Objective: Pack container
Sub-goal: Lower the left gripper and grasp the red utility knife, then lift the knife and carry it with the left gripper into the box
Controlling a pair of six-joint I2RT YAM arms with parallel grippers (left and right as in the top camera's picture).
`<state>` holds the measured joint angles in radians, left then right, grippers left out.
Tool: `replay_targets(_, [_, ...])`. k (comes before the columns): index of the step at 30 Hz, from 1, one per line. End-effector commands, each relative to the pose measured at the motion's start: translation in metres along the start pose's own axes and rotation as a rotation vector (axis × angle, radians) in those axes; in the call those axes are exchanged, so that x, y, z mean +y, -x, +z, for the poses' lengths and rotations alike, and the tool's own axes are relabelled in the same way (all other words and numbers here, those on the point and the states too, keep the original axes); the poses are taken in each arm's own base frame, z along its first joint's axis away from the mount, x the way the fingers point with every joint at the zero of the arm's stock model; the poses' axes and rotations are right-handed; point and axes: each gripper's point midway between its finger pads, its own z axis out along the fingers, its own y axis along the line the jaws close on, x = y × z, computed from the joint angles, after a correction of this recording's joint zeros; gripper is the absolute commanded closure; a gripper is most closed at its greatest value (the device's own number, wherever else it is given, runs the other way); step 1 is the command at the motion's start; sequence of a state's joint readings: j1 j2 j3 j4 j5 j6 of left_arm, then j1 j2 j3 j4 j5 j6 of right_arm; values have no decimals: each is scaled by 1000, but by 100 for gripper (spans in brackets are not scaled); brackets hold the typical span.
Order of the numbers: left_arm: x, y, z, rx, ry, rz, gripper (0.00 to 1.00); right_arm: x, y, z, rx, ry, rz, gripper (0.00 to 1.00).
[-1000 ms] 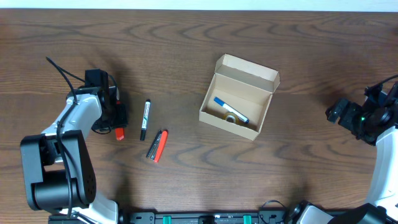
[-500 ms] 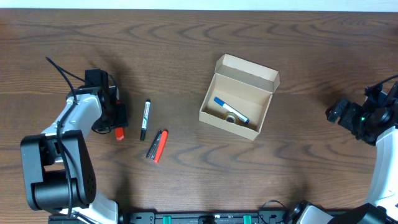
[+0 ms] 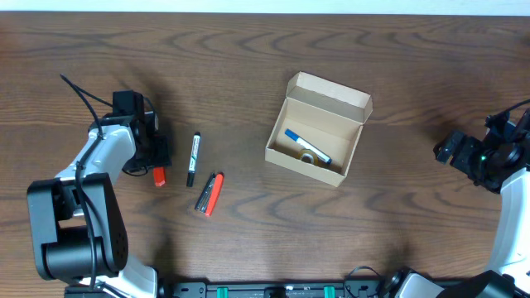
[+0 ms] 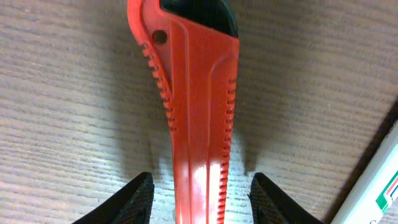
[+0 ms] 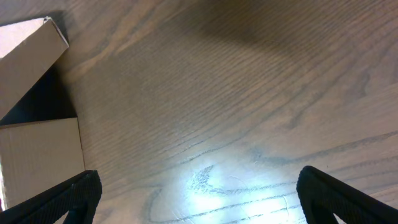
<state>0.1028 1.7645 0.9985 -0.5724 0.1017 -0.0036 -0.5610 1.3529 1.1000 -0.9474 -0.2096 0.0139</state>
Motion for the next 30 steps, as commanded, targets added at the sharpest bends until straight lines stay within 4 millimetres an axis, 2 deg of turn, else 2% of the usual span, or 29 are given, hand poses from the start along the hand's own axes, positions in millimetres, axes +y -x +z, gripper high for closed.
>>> replay_targets(1, [2, -10, 8, 33, 3, -8, 49, 2, 1, -4, -15, 8, -19, 1])
replay_targets(4, [2, -10, 8, 34, 3, -8, 50, 2, 1, -4, -15, 8, -19, 1])
replay_targets(6, [2, -10, 8, 33, 3, -8, 55, 2, 1, -4, -15, 8, -19, 1])
replay_targets(15, [3, -15, 12, 39, 8, -9, 50, 3, 3, -8, -32, 8, -22, 1])
replay_targets(22, [4, -26, 19, 58, 9, -9, 50, 3, 3, -10, -41, 8, -24, 1])
replay_targets(27, [4, -26, 19, 58, 8, -4, 50, 3, 3, -10, -41, 8, -24, 1])
replay_targets(30, [4, -26, 19, 58, 8, -4, 60, 3, 3, -10, -41, 8, -24, 1])
